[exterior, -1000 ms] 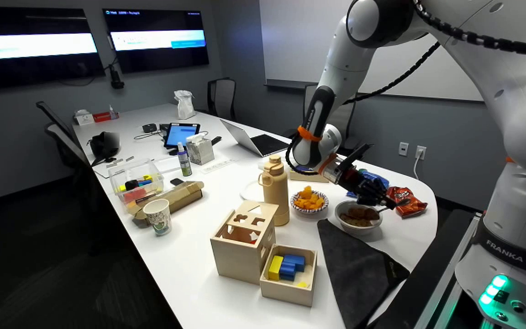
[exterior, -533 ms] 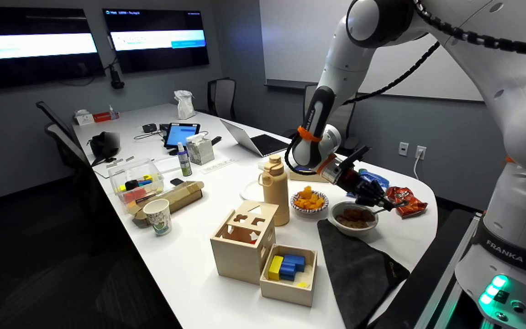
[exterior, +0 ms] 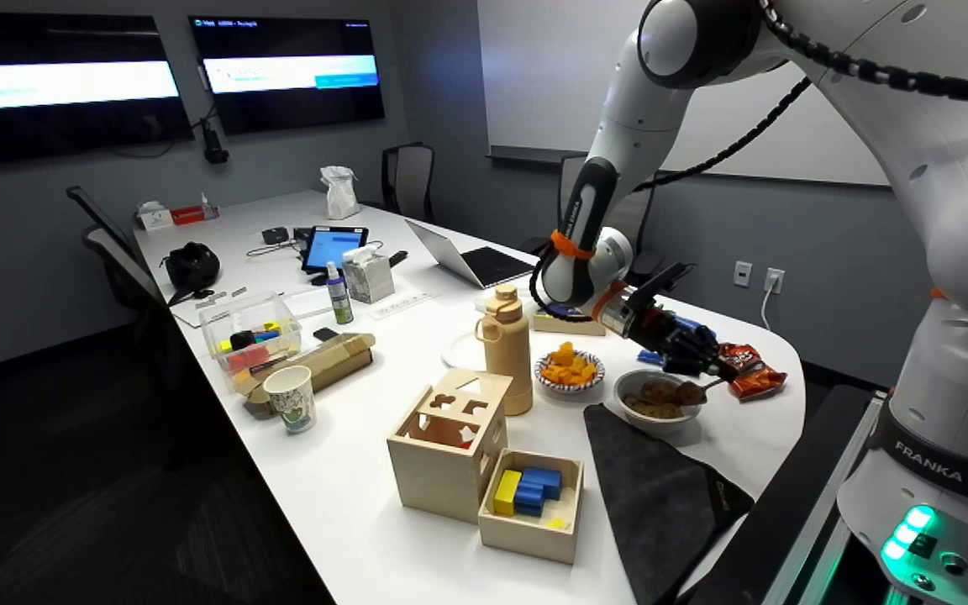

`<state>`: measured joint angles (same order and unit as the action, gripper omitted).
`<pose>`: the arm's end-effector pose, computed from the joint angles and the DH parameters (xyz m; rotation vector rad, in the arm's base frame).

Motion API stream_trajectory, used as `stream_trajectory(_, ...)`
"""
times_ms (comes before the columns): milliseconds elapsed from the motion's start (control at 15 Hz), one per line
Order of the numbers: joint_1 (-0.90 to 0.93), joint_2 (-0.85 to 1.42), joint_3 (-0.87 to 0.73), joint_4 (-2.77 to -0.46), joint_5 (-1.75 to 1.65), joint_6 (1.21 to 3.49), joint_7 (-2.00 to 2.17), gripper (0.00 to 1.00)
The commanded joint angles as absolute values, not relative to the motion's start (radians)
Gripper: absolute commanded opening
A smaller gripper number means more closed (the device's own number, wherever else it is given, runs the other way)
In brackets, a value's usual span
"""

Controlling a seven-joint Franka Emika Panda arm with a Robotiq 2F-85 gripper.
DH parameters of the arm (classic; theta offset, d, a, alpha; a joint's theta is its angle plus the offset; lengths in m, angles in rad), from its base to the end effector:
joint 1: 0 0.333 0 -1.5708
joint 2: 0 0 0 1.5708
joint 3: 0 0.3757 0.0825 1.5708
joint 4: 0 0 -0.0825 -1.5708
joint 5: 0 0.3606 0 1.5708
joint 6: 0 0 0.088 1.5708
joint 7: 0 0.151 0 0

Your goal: Stir inside the white bowl with the kitchen utensil

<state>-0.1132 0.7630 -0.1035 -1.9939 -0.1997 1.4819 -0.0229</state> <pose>0.3997 -0.1236 0.1211 2.4252 -0.1070 -1.8305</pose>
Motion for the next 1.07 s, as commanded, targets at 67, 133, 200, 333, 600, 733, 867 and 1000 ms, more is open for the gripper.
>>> stream_trajectory(67,-0.103,0.733,-0.132,-2.009,-0.1,1.498,0.172,0.01)
stream_trajectory(133,-0.105,0.721,-0.133,-2.02,-0.095,1.519,0.18,0.01)
stream_trajectory(200,-0.106,0.71,-0.133,-2.03,-0.094,1.535,0.183,0.01)
stream_trajectory(333,-0.111,0.674,-0.13,-2.063,-0.117,1.584,0.144,0.01)
stream_trajectory(600,-0.11,0.582,-0.123,-2.158,-0.166,1.702,0.068,0.01)
stream_trajectory(733,-0.113,0.539,-0.123,-2.205,-0.19,1.756,0.031,0.01)
stream_trajectory(867,-0.113,0.481,-0.125,-2.27,-0.211,1.823,0.014,0.01)
stream_trajectory(1000,-0.11,0.422,-0.126,-2.332,-0.232,1.894,0.009,0.01)
